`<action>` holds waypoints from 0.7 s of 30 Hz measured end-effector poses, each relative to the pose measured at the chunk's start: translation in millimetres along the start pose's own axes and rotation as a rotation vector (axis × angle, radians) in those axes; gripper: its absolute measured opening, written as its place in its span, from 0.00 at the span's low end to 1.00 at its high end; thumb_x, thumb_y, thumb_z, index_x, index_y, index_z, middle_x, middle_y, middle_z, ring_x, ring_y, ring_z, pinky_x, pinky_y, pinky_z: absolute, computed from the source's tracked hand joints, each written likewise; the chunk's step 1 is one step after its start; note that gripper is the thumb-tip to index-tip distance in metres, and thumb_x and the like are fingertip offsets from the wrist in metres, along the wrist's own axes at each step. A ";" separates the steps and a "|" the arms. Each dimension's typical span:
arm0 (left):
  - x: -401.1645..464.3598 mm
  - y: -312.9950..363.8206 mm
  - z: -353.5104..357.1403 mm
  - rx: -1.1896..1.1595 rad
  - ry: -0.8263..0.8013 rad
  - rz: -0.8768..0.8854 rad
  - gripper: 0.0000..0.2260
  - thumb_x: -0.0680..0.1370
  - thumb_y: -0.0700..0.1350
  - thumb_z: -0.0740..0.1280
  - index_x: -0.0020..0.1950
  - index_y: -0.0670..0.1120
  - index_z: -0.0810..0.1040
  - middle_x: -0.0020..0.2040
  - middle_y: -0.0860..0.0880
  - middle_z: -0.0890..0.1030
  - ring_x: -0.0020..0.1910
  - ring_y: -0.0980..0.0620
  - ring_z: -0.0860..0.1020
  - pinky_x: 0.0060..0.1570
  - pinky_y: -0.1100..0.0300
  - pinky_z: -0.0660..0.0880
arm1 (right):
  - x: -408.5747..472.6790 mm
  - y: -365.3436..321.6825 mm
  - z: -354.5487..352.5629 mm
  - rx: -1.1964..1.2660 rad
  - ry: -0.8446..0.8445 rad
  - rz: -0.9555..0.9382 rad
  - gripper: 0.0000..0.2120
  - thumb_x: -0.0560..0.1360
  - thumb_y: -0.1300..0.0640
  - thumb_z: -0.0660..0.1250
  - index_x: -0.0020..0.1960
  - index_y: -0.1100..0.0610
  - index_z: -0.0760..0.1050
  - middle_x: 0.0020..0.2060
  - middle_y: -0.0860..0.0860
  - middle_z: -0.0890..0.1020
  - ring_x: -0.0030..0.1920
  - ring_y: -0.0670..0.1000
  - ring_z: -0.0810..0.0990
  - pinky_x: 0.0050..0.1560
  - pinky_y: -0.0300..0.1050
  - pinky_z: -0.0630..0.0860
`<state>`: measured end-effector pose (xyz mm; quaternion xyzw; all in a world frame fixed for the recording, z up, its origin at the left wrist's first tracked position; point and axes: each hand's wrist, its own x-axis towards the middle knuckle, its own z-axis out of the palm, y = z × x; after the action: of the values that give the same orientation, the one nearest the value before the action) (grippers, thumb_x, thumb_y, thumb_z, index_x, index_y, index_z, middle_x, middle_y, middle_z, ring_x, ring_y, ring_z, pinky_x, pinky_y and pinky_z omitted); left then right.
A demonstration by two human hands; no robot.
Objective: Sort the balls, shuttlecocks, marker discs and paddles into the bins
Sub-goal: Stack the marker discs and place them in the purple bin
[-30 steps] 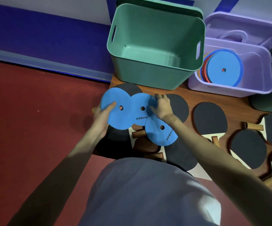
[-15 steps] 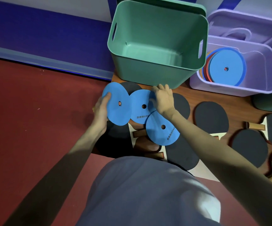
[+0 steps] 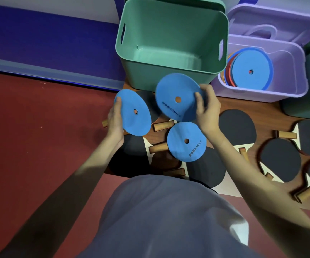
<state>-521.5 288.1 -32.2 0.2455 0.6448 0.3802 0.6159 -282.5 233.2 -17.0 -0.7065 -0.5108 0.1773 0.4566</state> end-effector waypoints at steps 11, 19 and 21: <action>-14.8 -5.9 21.0 -0.035 -0.286 -0.105 0.27 0.81 0.64 0.48 0.64 0.49 0.76 0.60 0.48 0.81 0.59 0.49 0.79 0.58 0.51 0.77 | -25.4 -15.8 42.7 0.432 -0.199 0.521 0.03 0.79 0.64 0.63 0.48 0.59 0.75 0.42 0.51 0.81 0.43 0.47 0.79 0.46 0.41 0.77; -20.2 -14.4 25.2 0.004 -0.225 -0.139 0.14 0.81 0.52 0.62 0.60 0.45 0.78 0.53 0.48 0.83 0.50 0.49 0.81 0.46 0.56 0.79 | -34.4 9.7 35.9 0.004 -0.244 0.468 0.09 0.78 0.58 0.65 0.54 0.61 0.79 0.45 0.52 0.82 0.41 0.45 0.78 0.31 0.32 0.75; -19.1 -15.8 26.5 0.008 -0.217 -0.144 0.13 0.81 0.53 0.62 0.60 0.47 0.78 0.51 0.50 0.83 0.49 0.51 0.81 0.45 0.57 0.78 | -39.3 26.8 28.9 -0.203 -0.251 0.464 0.12 0.77 0.58 0.65 0.58 0.63 0.75 0.49 0.54 0.79 0.51 0.50 0.75 0.41 0.38 0.75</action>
<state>-490.8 268.7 -31.8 0.2409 0.5920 0.3036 0.7066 -304.5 210.3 -62.7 -0.8191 -0.4030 0.3112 0.2641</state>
